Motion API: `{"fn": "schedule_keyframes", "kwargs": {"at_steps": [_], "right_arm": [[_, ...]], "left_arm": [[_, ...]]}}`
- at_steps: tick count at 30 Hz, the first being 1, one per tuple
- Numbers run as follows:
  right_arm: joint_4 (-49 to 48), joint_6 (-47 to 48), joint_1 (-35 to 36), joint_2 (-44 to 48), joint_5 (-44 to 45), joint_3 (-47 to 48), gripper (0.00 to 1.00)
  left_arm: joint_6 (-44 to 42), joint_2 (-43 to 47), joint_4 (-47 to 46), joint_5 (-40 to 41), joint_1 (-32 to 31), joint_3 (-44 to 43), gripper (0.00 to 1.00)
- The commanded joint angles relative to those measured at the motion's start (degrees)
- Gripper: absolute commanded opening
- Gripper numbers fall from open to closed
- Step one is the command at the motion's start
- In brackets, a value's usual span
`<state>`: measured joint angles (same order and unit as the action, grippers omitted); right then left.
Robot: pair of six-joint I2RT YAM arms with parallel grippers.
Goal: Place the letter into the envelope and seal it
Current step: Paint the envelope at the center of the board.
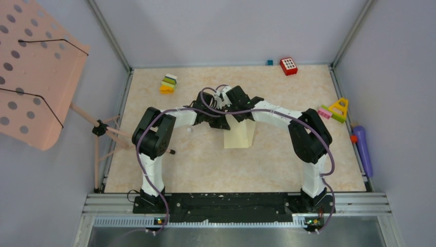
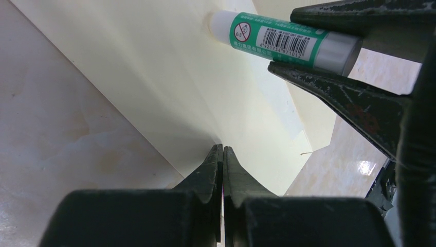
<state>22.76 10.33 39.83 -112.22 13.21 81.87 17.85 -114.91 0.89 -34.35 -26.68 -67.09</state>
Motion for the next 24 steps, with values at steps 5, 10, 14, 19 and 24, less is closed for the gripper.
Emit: {"fn": "schedule_keyframes", "kwargs": {"at_steps": [5,10,14,19,24], "right_arm": [[3.9,0.2,0.9,5.1,-5.7,-2.9,0.00],[4.8,0.6,2.3,7.0,-5.7,-4.0,0.00],[5.4,0.7,3.0,7.6,-6.4,-4.5,0.00],[6.1,1.0,3.8,8.1,-7.1,-5.2,0.00],[6.9,1.6,4.6,9.3,-9.1,-6.2,0.00]], "left_arm": [[-2.0,-2.9,4.9,5.0,-1.1,0.4,0.00],[-2.0,-2.8,4.9,5.2,-1.1,0.5,0.00],[-1.9,-2.7,4.9,5.4,-1.1,0.4,0.00],[-1.9,-2.6,4.9,5.7,-1.2,0.5,0.00],[-1.9,-2.6,4.9,5.7,-1.1,0.5,0.00]]}}
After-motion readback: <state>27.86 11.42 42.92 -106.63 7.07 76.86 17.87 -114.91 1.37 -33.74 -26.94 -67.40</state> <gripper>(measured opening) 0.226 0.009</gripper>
